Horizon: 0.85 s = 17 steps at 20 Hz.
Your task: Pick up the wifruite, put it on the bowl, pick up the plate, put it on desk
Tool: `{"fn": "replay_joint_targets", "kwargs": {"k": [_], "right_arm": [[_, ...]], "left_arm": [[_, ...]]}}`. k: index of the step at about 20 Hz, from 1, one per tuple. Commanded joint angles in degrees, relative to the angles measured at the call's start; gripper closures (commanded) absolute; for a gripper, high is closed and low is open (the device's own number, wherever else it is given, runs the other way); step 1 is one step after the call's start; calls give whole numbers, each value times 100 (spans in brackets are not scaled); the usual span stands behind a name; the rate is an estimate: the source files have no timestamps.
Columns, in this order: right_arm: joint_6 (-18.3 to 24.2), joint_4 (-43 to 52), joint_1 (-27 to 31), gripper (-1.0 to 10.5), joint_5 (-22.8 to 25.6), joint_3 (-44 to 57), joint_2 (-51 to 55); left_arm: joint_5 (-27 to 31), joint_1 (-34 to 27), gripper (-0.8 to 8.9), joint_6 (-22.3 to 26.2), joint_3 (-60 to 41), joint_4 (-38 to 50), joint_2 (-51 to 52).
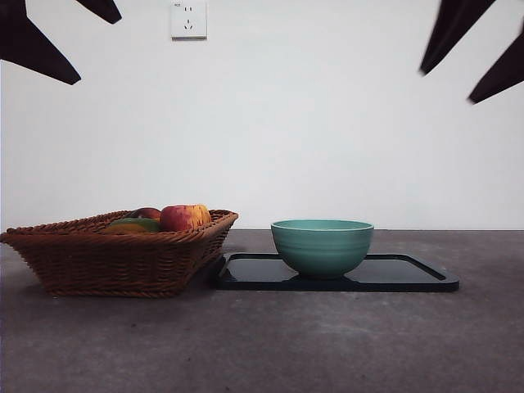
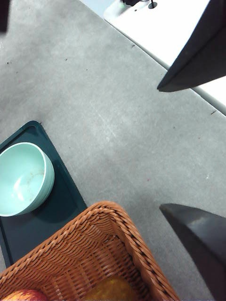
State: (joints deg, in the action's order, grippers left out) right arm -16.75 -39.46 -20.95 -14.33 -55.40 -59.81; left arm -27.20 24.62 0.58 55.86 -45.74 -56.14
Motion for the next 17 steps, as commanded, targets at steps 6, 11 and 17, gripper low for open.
{"fn": "replay_joint_targets", "kwargs": {"k": [6,11,17], "right_arm": [[221,420,-17,645,450,-1174,-2380],[240,1193,-17,646,542,-1268,-3322],[205,2037,-20,681,715,-1268,-4124]], "left_arm": [[-26,26,438,70,109,-7,-39],[-26,26,438,70,109,-4,-39],[-26,26,438,70,109,-11,-39]]}}
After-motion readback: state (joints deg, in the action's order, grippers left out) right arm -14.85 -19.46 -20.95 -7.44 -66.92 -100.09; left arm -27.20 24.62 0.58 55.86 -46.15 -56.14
